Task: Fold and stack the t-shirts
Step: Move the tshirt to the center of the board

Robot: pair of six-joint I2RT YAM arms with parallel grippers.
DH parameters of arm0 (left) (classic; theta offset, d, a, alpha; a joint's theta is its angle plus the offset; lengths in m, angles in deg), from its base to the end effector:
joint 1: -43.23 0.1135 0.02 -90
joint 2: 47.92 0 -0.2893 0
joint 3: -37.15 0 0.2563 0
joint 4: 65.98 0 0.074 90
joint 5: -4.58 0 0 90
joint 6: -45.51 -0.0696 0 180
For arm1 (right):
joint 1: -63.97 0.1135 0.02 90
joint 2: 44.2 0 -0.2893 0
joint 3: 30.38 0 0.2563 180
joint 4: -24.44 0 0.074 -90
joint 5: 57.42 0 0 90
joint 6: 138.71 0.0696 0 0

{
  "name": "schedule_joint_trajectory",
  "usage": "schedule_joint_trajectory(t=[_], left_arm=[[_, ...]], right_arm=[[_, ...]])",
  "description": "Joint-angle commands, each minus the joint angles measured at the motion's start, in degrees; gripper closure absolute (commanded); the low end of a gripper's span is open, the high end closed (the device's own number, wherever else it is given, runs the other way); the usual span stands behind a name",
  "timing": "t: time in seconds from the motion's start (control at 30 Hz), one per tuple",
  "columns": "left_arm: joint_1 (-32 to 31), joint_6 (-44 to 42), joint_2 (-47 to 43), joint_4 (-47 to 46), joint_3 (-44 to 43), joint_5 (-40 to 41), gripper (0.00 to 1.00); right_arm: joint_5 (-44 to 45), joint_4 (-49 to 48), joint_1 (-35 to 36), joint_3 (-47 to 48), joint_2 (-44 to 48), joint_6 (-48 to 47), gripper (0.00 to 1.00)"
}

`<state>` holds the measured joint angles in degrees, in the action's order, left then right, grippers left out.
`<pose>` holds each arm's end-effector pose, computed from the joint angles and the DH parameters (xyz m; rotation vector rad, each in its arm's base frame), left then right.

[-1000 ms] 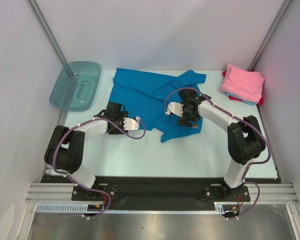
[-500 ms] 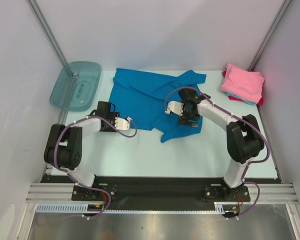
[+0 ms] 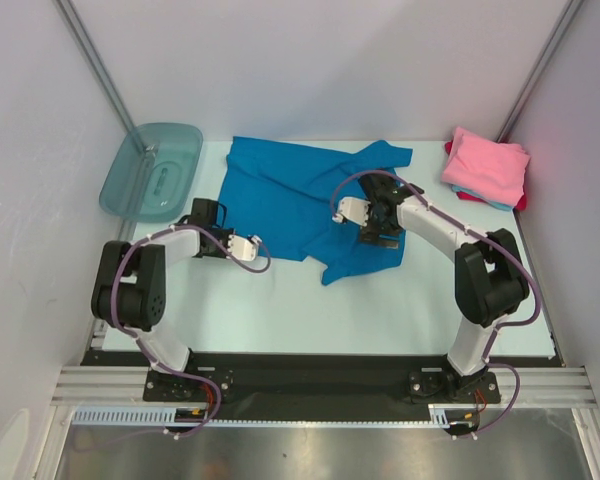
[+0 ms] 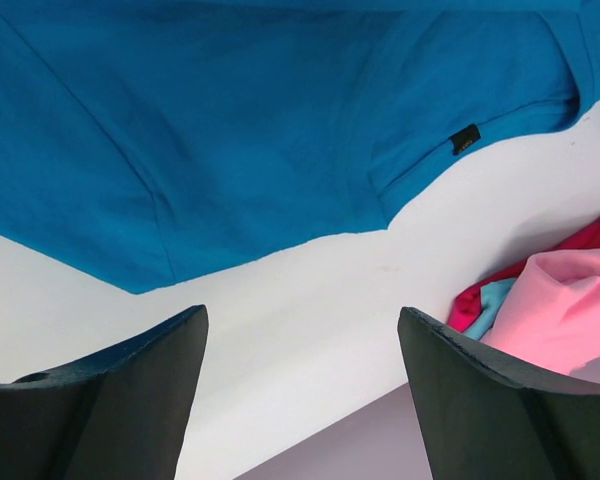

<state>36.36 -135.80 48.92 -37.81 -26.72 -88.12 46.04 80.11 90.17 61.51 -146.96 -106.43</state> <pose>0.3359 -0.0438 0.1356 2.0563 1.7601 0.4208 0.3589 0.1585 0.2173 -1.8037 2.1077 -0.4714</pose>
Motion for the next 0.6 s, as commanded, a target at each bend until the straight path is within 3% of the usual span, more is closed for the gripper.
schedule_joint_trajectory(t=[0.0,0.03,0.37,0.57], left_arm=[[0.81,-1.95,2.74,8.73,-2.67,-4.77,0.90],[0.90,-1.60,3.00,9.09,-3.72,-4.86,1.00],[2.56,8.94,0.12,17.43,-12.33,-5.64,1.00],[4.50,9.92,-1.83,18.94,-15.50,-4.07,1.00]], right_arm=[[1.66,-0.29,-0.62,2.34,-0.16,-1.08,0.17],[1.93,-0.38,-0.62,2.51,-0.33,-1.09,0.17],[-2.72,4.27,-1.32,3.22,-0.34,0.32,0.17],[-7.03,7.70,-1.32,-1.70,1.51,-1.96,0.16]])
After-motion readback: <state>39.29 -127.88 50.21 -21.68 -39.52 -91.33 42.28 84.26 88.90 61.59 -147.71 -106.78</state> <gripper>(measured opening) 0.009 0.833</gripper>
